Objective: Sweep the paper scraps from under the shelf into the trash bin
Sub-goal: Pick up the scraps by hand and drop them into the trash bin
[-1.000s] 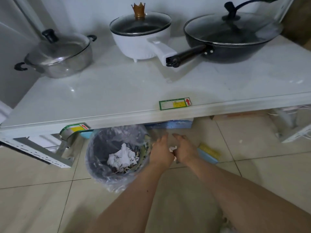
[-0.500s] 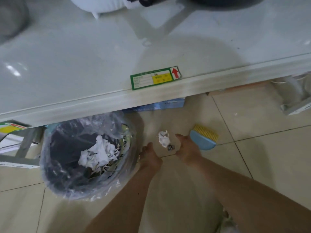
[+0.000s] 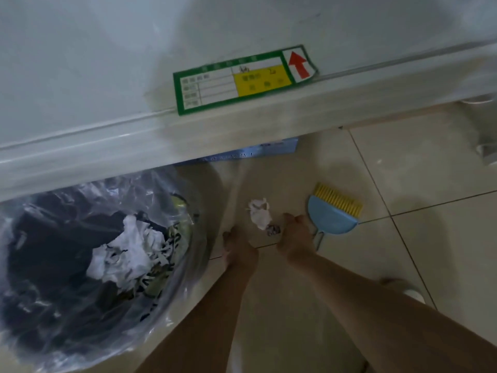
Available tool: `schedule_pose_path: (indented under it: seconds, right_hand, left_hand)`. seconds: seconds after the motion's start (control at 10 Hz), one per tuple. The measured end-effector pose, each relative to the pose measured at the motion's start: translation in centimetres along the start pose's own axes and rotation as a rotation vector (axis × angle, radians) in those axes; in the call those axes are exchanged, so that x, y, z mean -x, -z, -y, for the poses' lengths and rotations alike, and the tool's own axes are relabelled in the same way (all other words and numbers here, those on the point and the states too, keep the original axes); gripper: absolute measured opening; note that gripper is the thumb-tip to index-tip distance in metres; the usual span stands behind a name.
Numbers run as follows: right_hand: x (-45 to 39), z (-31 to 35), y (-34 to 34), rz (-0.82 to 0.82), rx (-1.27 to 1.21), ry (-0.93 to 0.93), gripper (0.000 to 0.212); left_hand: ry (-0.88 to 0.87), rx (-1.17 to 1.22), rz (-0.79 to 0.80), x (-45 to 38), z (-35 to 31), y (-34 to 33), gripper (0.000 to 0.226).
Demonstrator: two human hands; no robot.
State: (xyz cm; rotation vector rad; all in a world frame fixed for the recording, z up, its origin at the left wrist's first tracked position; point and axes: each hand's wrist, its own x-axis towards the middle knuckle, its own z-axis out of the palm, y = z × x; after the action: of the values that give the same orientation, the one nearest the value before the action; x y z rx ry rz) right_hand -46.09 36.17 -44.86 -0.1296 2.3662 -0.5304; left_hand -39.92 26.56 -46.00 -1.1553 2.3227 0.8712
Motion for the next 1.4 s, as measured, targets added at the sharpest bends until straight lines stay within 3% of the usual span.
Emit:
schedule_pose_path:
  seconds: [0.2, 0.3, 0.4, 0.5, 0.6, 0.7, 0.8, 1.0, 1.2, 1.3, 1.4]
  right_hand:
    - [-0.6, 1.4, -0.6, 0.013, -0.063, 0.171, 0.041]
    - [-1.8, 1.0, -0.2, -0.032, -0.036, 0.179, 0.054]
    - [-2.8, 1.1, 0.2, 0.02, 0.015, 0.165, 0.078]
    - [-3.8, 1.9, 0.0, 0.067, 0.093, 0.163, 0.084]
    - [-4.3, 2.5, -0.3, 0.064, 0.08, 0.177, 0.058]
    - [-3.8, 2.7, -0.4, 0.044, 0.179, 0.257, 0.035]
    - [-3.0, 2.1, -0.5, 0.006, 0.167, 0.27, 0.024]
    - [-1.5, 1.7, 0.1, -0.013, 0.119, 0.218, 0.024]
    - [1.7, 3.7, 4.3, -0.09, 0.07, 0.296, 0.023]
    - [4.2, 4.9, 6.7, -0.121, 0.044, 0.336, 0.021]
    - [6.7, 6.1, 8.6, -0.15, 0.088, 0.347, 0.021]
  left_hand:
    - [-0.115, 0.255, -0.086, -0.5, -1.6, 0.2, 0.04]
    - [-0.166, 0.214, -0.1, -1.0, -1.9, 1.3, 0.036]
    - [-0.165, 0.141, -0.039, -2.4, -1.5, 1.1, 0.062]
    - [-0.188, 0.059, -0.011, -2.9, -1.8, 0.8, 0.08]
    - [-0.247, -0.058, -0.032, -3.4, -2.3, 0.2, 0.065]
    - [-0.32, -0.185, -0.038, -3.5, -2.2, -0.5, 0.034]
    - [-0.266, -0.102, -0.089, -2.8, -2.2, -0.6, 0.02]
    - [-0.228, 0.104, -0.089, -0.5, -2.4, 0.2, 0.016]
    - [-0.245, 0.21, -0.121, 2.8, -4.9, 4.3, 0.016]
    - [-0.284, 0.176, -0.124, 4.9, -5.8, 6.7, 0.024]
    - [-0.319, 0.104, -0.151, 7.2, -6.4, 9.1, 0.017]
